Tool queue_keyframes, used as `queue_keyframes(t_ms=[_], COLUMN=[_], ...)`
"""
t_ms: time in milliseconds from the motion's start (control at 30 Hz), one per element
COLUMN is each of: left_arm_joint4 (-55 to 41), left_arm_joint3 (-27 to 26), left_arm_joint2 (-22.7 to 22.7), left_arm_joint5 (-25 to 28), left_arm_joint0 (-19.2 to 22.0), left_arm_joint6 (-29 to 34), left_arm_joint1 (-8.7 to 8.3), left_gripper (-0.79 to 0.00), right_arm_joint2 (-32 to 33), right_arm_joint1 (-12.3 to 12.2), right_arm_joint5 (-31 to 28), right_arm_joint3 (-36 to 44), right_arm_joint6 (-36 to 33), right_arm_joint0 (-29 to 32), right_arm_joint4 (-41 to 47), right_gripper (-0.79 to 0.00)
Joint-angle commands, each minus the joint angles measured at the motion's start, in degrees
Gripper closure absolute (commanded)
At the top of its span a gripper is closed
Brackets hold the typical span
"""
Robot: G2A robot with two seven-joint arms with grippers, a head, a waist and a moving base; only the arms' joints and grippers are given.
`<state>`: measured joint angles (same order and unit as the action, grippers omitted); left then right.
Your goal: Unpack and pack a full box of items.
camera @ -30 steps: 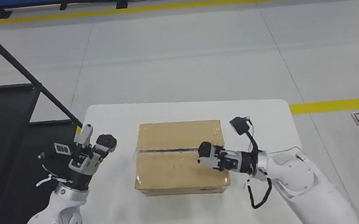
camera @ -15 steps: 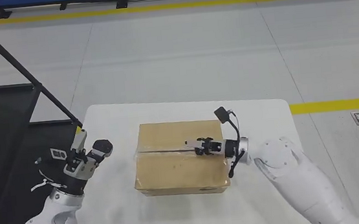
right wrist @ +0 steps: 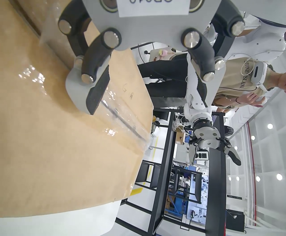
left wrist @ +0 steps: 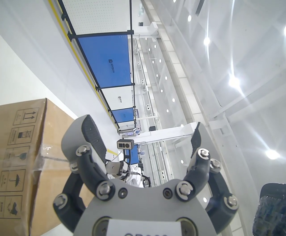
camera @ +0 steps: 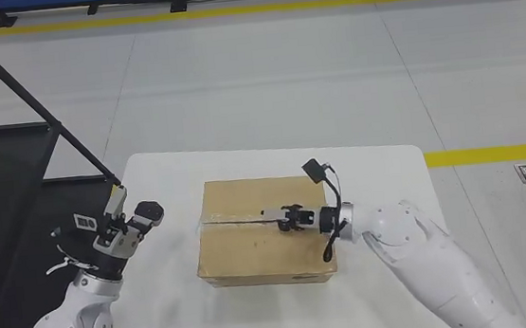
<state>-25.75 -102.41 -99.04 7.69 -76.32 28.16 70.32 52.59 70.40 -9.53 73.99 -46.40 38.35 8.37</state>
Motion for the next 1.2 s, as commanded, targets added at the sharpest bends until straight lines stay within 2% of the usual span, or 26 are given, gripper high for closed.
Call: queue_keyframes(t_ms=[0, 333, 800, 833, 933, 1000, 1167], left_arm_joint4=[-0.34, -3.37, -7.41, -7.54, -7.58, -7.58, -8.05], left_arm_joint3=[0.39, 1.69, 4.64, 4.81, 5.29, 5.53, 6.13], left_arm_joint2=[-0.37, -2.35, -4.37, -4.41, -4.54, -4.55, -4.88], left_arm_joint5=[0.52, 3.01, 4.9, 4.86, 4.94, 4.92, 4.83], left_arm_joint0=[-0.45, -2.7, -4.34, -4.38, -4.39, -4.44, -4.53], left_arm_joint6=[-0.26, 0.27, 3.49, 3.69, 4.15, 4.62, 5.72], left_arm_joint1=[-0.03, -0.19, -0.52, -0.55, -0.64, -0.7, -0.87], left_gripper=[-0.785, -0.785, -0.785, -0.785, -0.785, -0.785, -0.785], right_arm_joint2=[-1.43, -9.38, -19.35, -19.82, -21.11, -21.79, -23.63], right_arm_joint1=[0.62, 4.68, 12.07, 12.62, 14.24, 15.31, 18.18], right_arm_joint5=[0.77, 5.87, 10.07, 10.07, 10.08, 10.19, 12.55], right_arm_joint3=[-0.82, -5.44, -12.16, -12.81, -14.95, -16.52, -21.18], right_arm_joint6=[0.3, 1.48, 6.17, 6.42, 6.89, 7.44, 10.16], right_arm_joint0=[-1.42, -8.76, -16.04, -16.44, -17.66, -18.39, -20.44], right_arm_joint4=[-0.06, -0.01, 0.25, 0.5, 1.08, 1.48, 1.3], right_gripper=[-0.785, -0.785, -0.77, -0.61, -0.382, -0.296, -0.169])
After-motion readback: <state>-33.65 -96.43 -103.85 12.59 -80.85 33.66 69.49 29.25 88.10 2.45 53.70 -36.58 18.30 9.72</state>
